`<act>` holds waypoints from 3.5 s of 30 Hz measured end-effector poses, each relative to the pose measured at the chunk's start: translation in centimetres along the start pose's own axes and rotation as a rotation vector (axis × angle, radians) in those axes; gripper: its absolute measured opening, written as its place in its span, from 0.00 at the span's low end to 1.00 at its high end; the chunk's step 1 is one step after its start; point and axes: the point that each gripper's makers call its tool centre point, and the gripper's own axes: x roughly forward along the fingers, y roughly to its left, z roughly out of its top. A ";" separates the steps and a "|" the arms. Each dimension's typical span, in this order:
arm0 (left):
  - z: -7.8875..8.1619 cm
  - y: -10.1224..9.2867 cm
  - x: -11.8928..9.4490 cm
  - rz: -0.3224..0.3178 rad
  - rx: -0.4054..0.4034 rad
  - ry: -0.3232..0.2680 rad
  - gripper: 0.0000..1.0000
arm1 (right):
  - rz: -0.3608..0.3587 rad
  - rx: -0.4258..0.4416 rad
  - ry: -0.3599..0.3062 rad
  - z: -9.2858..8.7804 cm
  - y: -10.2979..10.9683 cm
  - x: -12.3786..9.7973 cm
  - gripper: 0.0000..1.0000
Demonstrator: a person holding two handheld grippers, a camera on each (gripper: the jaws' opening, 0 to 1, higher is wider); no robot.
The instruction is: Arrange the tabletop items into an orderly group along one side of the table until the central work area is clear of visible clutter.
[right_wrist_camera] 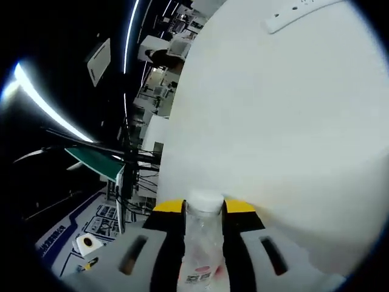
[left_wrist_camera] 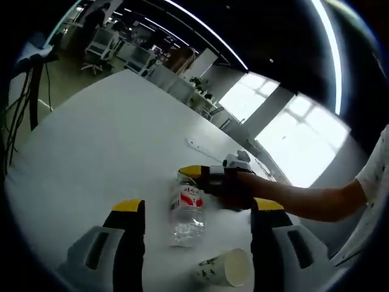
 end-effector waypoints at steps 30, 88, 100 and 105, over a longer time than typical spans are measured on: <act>-2.3 -1.5 5.4 -0.211 0.157 0.238 0.71 | 0.103 -0.349 -0.044 -1.1 7.0 -2.4 0.19; -1.0 -8.4 14.2 -0.534 0.719 0.282 0.39 | 0.027 -1.237 -0.338 1.1 14.7 -10.8 0.19; -0.6 -7.6 16.1 -0.502 0.817 0.277 0.39 | -0.046 -1.341 -0.349 1.8 13.5 -10.7 0.19; -0.9 -7.3 16.7 -0.499 0.840 0.284 0.39 | -0.073 -1.360 -0.347 1.9 12.8 -10.6 0.19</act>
